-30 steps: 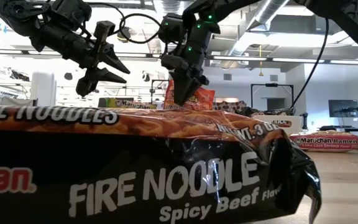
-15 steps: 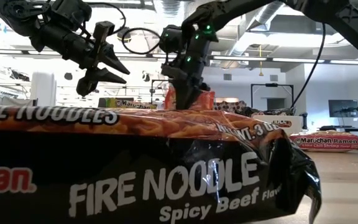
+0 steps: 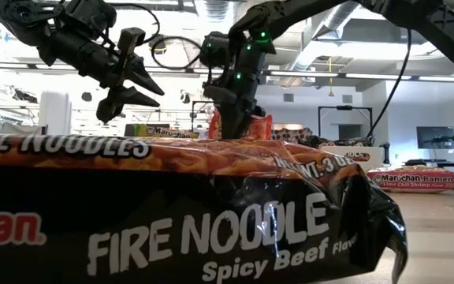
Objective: Sort Maruchan noodles
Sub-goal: Put the orange noodle pack into the middle white bin
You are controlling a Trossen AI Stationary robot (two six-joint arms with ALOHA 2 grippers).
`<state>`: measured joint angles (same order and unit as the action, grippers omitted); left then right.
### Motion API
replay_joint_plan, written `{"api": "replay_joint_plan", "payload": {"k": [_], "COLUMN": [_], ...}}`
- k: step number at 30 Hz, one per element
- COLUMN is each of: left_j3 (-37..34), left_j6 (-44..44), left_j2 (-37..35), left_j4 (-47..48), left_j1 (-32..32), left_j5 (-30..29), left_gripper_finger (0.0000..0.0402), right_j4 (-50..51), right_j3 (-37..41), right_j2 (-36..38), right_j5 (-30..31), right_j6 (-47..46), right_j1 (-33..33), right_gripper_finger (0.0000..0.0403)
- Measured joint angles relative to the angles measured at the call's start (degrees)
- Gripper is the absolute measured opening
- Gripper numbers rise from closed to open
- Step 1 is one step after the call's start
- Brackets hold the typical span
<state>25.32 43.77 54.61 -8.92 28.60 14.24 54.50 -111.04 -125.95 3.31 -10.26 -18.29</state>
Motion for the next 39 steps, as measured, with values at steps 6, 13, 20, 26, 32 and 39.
{"api": "replay_joint_plan", "payload": {"k": [6,13,20,26,32,39], "left_j3": [0.00,0.00,0.00,0.00,0.02,0.02], "left_j6": [0.09,0.20,0.19,-0.02,0.02,0.48], "left_j2": [0.00,0.00,0.00,-0.28,-0.35,-0.35], "left_j4": [1.40,1.98,1.72,1.50,1.48,1.46], "left_j1": [0.00,0.00,0.00,0.01,0.00,-0.02], "left_j5": [-0.02,0.12,2.25,2.03,2.01,1.99], "left_gripper_finger": [0.0103,0.0103,0.0103,0.0103,0.0103,0.0103], "right_j4": [2.63,6.40,11.56,12.01,8.26,5.76], "right_j3": [-0.04,-0.13,-1.62,-3.92,-3.86,-3.54], "right_j2": [2.39,3.89,7.44,11.29,11.20,7.77], "right_j5": [-0.20,-0.37,-0.45,3.53,8.22,3.90], "right_j6": [-0.29,-0.98,-1.93,-0.63,1.16,1.35], "right_j1": [0.63,1.45,1.56,1.01,-1.88,-4.64], "right_gripper_finger": [0.0127,0.0127,0.0127,0.0127,0.0127,0.0127]}}
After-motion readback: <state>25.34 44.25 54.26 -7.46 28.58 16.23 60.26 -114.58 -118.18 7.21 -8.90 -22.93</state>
